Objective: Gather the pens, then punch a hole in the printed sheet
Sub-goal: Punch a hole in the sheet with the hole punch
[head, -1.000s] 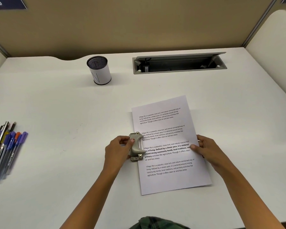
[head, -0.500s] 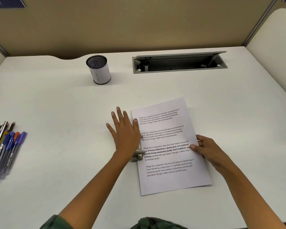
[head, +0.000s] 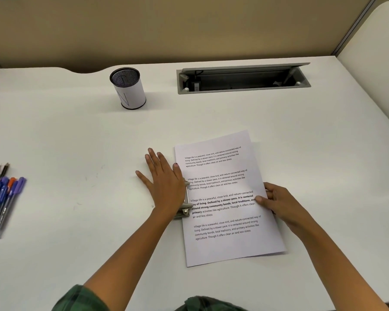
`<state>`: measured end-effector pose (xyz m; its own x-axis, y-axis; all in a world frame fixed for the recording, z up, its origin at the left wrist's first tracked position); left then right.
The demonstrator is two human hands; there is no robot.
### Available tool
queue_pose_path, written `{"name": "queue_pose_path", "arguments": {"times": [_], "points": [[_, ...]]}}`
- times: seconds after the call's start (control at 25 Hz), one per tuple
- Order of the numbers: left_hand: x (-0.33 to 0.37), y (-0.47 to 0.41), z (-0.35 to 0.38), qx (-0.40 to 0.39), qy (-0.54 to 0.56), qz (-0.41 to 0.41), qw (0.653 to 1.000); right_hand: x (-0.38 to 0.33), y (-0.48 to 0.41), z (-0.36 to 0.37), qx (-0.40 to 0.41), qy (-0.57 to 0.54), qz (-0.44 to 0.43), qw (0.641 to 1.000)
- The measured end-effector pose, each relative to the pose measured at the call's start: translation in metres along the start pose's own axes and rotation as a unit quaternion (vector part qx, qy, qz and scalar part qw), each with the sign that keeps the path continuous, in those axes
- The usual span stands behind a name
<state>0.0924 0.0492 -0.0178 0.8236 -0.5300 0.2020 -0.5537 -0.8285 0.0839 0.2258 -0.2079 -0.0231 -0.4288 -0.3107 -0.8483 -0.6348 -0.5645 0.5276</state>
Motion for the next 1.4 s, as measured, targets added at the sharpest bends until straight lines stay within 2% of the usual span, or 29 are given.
{"name": "queue_pose_path", "arguments": {"times": [0.28, 0.6, 1.28, 1.4], "points": [[-0.0048, -0.0029, 0.0083, -0.003, -0.02, 0.005, 1.0, 0.0048, -0.0026, -0.0032, 0.017, 0.017, -0.005, 1.0], [-0.0083, -0.0028, 0.0103, 0.044, -0.05, 0.014, 0.998, 0.0076, -0.0016, -0.0037, 0.027, 0.037, -0.014, 0.999], [-0.0074, -0.0015, 0.0079, -0.006, -0.022, -0.014, 1.0, 0.0026, 0.0027, -0.0012, 0.029, 0.043, -0.023, 0.998], [-0.0067, -0.0011, 0.0072, 0.006, -0.016, -0.009, 1.0, 0.0034, 0.0027, -0.0014, 0.026, 0.043, -0.024, 0.998]]}}
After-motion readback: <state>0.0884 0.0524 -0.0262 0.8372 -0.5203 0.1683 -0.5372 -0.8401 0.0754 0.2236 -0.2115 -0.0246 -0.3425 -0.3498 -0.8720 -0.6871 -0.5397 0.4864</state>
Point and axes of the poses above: each hand's wrist, its own y-axis away from the middle knuckle, its own z-axis out of the palm, x = y × z, the point moved 7 cm from there along -y, towards the middle knuckle, and after that the axes turned 12 degrees about -y, right-handed, at the moved point
